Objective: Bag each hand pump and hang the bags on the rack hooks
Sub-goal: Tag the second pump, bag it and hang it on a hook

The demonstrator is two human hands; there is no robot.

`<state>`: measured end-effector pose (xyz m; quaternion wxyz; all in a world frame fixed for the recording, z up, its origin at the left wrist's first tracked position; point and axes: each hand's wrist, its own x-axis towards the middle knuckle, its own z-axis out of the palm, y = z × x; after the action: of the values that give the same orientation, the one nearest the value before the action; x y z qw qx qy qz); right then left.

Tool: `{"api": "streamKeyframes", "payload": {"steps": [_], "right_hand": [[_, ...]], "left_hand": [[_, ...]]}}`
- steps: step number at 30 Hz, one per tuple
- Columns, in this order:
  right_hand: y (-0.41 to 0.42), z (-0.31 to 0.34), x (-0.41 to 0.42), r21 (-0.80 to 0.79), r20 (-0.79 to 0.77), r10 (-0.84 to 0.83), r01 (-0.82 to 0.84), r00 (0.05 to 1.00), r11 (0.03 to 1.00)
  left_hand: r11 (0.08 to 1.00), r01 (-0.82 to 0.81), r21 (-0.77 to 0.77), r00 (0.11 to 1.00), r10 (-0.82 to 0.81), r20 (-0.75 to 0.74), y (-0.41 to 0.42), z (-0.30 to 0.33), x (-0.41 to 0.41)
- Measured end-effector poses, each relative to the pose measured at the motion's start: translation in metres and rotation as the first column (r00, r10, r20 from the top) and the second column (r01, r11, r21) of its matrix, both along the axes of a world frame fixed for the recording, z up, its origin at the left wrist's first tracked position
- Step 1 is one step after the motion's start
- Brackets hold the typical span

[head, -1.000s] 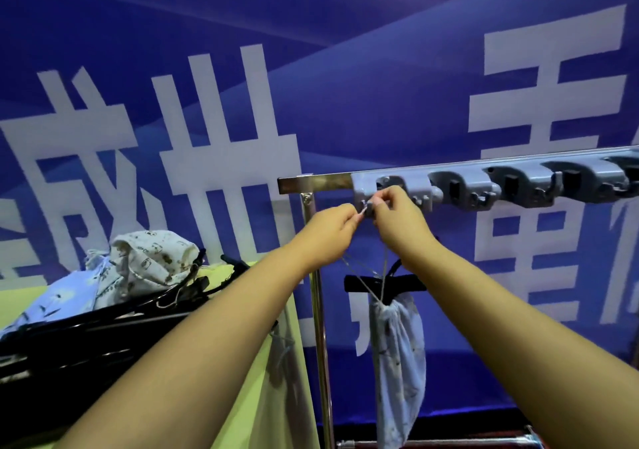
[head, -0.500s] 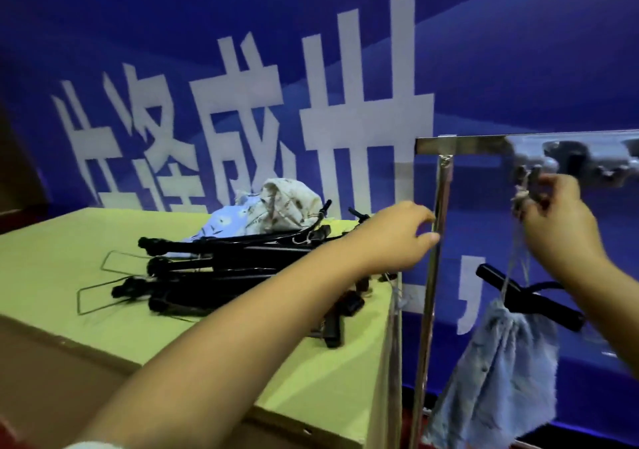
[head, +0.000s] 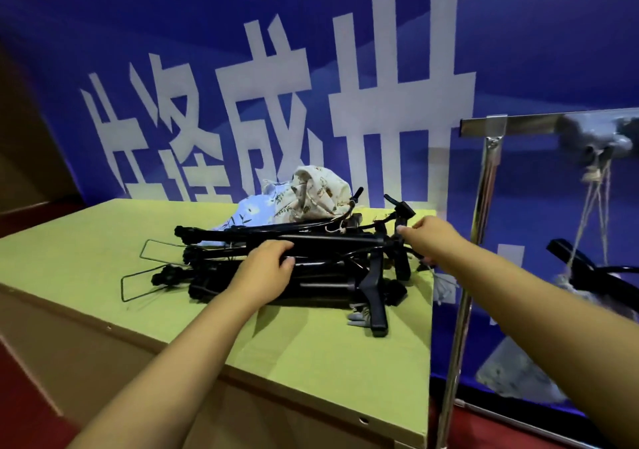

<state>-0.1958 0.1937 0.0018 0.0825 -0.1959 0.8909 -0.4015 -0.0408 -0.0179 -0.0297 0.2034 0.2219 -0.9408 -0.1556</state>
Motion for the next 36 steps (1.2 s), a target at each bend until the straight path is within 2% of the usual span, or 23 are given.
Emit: {"api": "streamKeyframes", "payload": {"steps": [2, 5, 8, 9, 10, 12, 13, 14, 16, 18, 21, 25, 27, 31, 36], "right_hand": [[-0.011, -0.004, -0.015, 0.0, 0.036, -0.054, 0.054, 0.998, 0.999], [-0.021, -0.006, -0.04, -0.127, 0.223, -0.109, 0.14, 0.969, 0.982], [-0.029, -0.007, -0.051, -0.134, 0.327, -0.075, 0.125, 0.942, 0.983], [-0.031, -0.007, -0.051, -0.124, 0.291, -0.073, 0.113, 0.954, 0.986], [-0.031, -0.006, -0.047, -0.108, 0.191, -0.087, 0.109, 0.978, 0.988], [-0.026, -0.008, -0.029, -0.055, -0.165, -0.123, 0.116, 0.978, 0.992], [-0.019, -0.01, -0.014, -0.044, -0.309, -0.097, 0.087, 0.946, 0.995], [-0.011, -0.013, 0.003, -0.007, -0.381, -0.029, 0.028, 0.924, 1.0], [0.0, -0.022, 0.033, 0.178, -0.335, 0.14, -0.083, 0.932, 0.98], [0.006, -0.031, 0.047, 0.293, -0.256, 0.202, -0.123, 0.946, 0.948], [0.009, -0.03, 0.054, 0.28, -0.224, 0.217, -0.151, 0.95, 0.948], [0.011, -0.026, 0.063, 0.313, -0.147, 0.346, -0.288, 0.927, 0.905], [0.01, -0.026, 0.072, 0.209, -0.084, 0.385, -0.362, 0.919, 0.909], [0.012, -0.028, 0.092, -0.227, 0.085, 0.348, -0.322, 0.933, 0.919], [0.021, -0.017, 0.113, -0.544, -0.004, 0.215, -0.183, 0.977, 0.819]], "left_hand": [[0.997, 0.071, 0.042, 0.992, -0.075, 0.098, 0.003, -0.003, -0.004], [0.994, 0.106, 0.033, 0.959, -0.111, 0.259, 0.014, -0.014, -0.003], [0.983, 0.177, -0.054, 0.943, -0.154, 0.296, 0.015, -0.025, 0.007], [0.979, 0.185, -0.088, 0.948, -0.154, 0.278, 0.012, -0.029, 0.009], [0.976, 0.183, -0.118, 0.957, -0.15, 0.25, 0.012, -0.031, 0.01], [0.973, 0.177, -0.151, 0.97, -0.147, 0.191, 0.011, -0.036, 0.009], [0.972, 0.177, -0.157, 0.975, -0.151, 0.165, 0.011, -0.039, 0.009], [0.972, 0.174, -0.155, 0.978, -0.152, 0.143, 0.011, -0.04, 0.008], [0.976, 0.162, -0.148, 0.983, -0.146, 0.113, 0.01, -0.041, 0.007], [0.976, 0.15, -0.156, 0.987, -0.138, 0.088, 0.012, -0.042, 0.006], [0.971, 0.136, -0.198, 0.991, -0.129, 0.046, 0.02, -0.044, 0.008], [0.954, 0.076, -0.292, 0.995, -0.093, -0.045, 0.028, -0.042, 0.015], [0.939, 0.064, -0.339, 0.993, -0.093, -0.071, 0.032, -0.036, 0.019], [0.892, 0.04, -0.451, 0.981, -0.121, -0.153, 0.045, -0.022, 0.021], [0.903, 0.043, -0.428, 0.942, -0.179, -0.285, 0.063, -0.008, 0.022]]}}
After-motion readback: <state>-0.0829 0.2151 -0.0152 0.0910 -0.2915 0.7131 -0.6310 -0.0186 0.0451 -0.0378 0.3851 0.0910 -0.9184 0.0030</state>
